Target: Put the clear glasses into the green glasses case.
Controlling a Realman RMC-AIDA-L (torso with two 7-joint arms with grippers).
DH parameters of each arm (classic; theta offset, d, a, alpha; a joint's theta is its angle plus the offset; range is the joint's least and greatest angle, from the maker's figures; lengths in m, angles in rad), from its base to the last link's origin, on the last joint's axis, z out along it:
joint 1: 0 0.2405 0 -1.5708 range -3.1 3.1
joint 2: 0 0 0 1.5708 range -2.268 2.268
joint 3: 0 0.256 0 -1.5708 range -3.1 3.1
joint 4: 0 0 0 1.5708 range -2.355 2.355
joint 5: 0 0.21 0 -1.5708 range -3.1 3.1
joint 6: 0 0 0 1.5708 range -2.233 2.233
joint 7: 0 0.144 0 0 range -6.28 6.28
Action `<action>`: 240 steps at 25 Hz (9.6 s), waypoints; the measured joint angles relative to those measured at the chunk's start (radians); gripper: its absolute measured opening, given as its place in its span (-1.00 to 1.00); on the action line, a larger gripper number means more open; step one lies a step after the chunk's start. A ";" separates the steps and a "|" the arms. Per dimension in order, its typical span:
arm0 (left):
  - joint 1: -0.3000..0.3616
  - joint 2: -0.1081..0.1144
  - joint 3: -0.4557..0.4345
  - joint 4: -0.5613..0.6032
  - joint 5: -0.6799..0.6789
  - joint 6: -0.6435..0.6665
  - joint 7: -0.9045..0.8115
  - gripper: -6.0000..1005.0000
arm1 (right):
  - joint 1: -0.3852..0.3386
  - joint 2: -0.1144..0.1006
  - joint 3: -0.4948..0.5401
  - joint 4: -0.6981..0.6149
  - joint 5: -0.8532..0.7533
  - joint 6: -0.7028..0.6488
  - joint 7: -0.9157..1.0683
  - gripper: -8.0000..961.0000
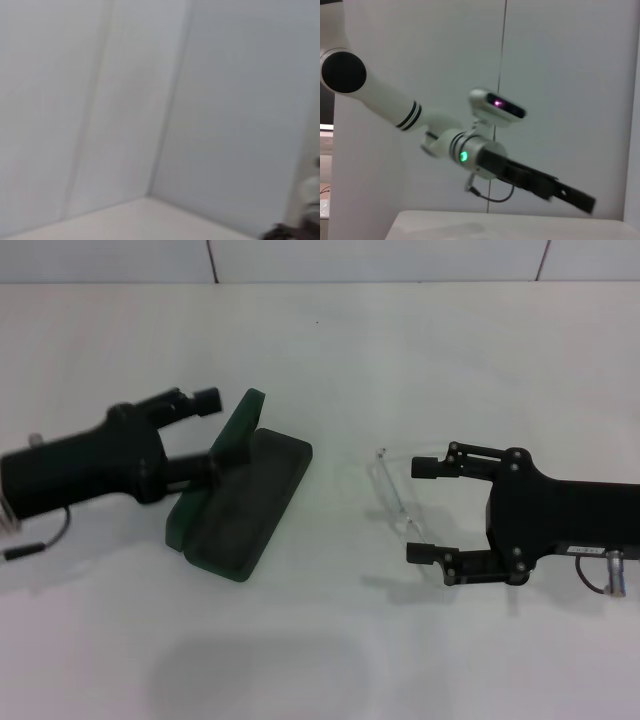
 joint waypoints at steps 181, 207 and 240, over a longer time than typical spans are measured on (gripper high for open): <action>0.021 -0.083 0.151 -0.018 -0.129 -0.213 0.484 0.06 | 0.082 0.017 -0.562 -0.763 -0.773 0.420 1.818 0.45; 0.000 -0.086 0.151 -0.017 -0.109 -0.236 0.490 0.06 | 0.073 0.014 -0.557 -0.756 -0.760 0.454 1.810 0.04; 0.007 -0.091 0.151 -0.017 -0.193 -0.174 0.311 0.07 | -0.011 0.008 -0.185 -0.786 -0.537 0.166 1.352 -0.67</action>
